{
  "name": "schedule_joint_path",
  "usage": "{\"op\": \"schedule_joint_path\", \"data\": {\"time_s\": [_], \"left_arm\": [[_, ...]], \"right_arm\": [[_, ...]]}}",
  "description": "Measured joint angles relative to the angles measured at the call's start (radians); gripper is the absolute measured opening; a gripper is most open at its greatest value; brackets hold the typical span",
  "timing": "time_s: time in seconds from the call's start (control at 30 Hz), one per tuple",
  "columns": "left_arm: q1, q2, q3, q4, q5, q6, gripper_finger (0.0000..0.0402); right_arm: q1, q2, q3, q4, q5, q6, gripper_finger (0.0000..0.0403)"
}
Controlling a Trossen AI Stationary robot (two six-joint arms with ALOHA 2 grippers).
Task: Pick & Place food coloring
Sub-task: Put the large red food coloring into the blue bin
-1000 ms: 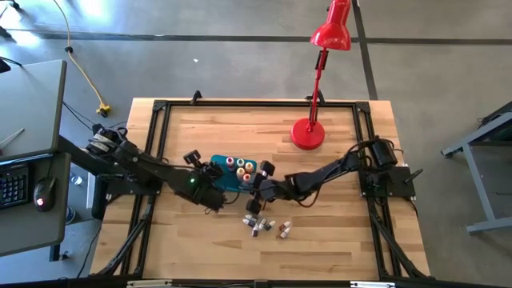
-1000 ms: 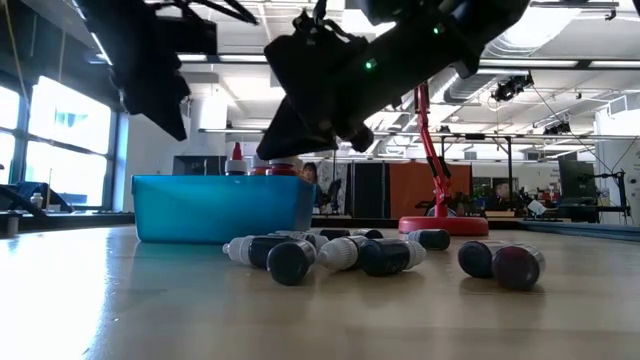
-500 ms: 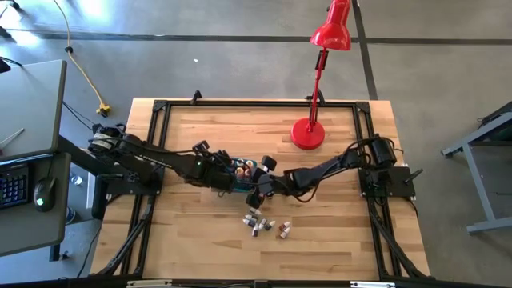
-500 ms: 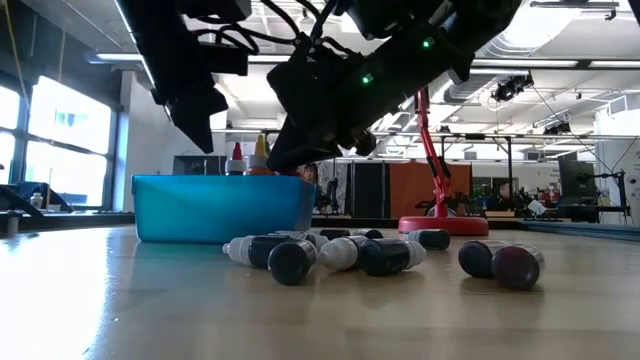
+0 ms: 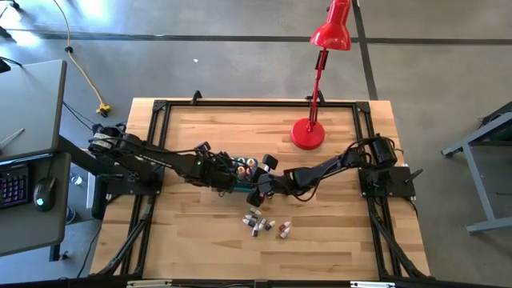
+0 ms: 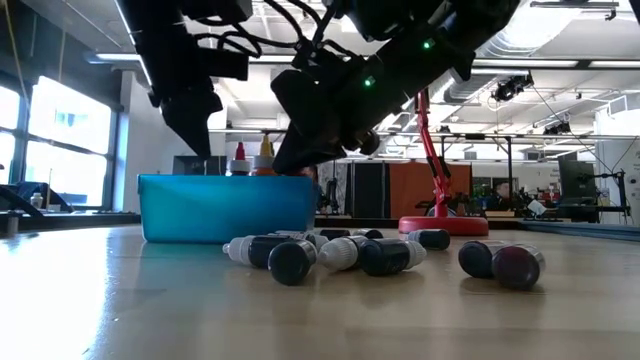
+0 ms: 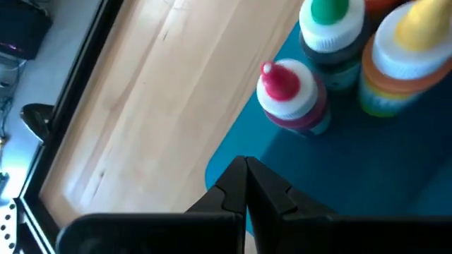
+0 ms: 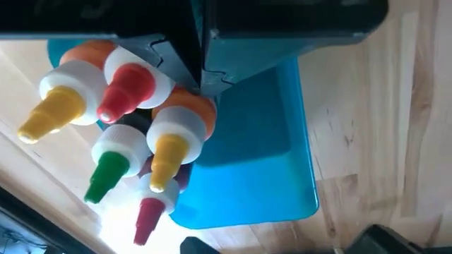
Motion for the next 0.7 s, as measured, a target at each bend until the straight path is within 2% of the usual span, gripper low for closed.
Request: {"op": "schedule_joint_path", "data": {"time_s": [0.1, 0.27, 0.5, 0.7], "left_arm": [[0.006, 0.0, -0.024, 0.003, -0.003, 0.003, 0.0], [0.034, 0.0, -0.07, 0.023, 0.047, 0.093, 0.0], [0.068, 0.0, -0.114, 0.194, 0.098, 0.247, 0.0], [0.096, 0.0, -0.114, 0.292, 0.131, 0.35, 0.0]], "right_arm": [[0.007, -0.002, -0.005, -0.019, -0.026, 0.0, 0.0], [0.035, -0.04, -0.003, -0.015, -0.034, -0.001, 0.0], [0.067, -0.114, -0.002, -0.047, -0.022, -0.033, 0.0], [0.071, -0.124, -0.003, -0.175, -0.019, 0.039, 0.0]]}}
